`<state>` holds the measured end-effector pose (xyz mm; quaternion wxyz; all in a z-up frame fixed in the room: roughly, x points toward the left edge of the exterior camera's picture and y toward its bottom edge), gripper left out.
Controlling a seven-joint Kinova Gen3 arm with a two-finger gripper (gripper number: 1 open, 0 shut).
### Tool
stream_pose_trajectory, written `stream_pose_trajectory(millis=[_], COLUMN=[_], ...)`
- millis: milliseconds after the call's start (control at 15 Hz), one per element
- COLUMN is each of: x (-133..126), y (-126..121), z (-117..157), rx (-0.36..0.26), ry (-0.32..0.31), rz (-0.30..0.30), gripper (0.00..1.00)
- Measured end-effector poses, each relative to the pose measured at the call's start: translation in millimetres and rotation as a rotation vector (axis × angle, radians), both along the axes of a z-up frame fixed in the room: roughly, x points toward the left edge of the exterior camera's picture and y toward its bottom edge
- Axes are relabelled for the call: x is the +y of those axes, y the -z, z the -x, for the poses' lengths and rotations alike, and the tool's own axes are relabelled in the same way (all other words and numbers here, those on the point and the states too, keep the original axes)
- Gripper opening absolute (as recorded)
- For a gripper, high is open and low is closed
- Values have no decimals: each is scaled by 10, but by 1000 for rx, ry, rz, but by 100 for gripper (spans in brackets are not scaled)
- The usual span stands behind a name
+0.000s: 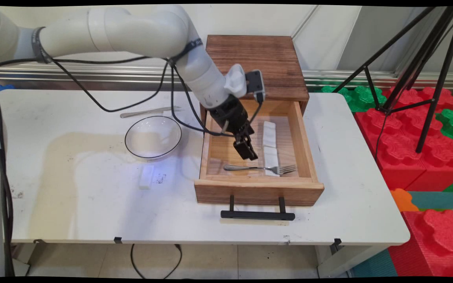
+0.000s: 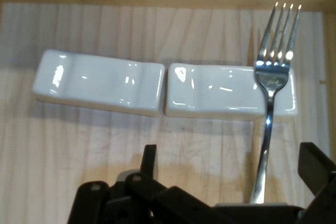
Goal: Pick up the knife from the left of the white plate
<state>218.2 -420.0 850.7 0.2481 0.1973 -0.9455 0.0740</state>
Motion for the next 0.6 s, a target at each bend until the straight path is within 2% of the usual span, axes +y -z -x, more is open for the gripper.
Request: stream_pose_trajectory(millis=[600], x=[43], y=[-612], z=[-462], rx=[36], ry=[-14], rz=[33], gripper=[100])
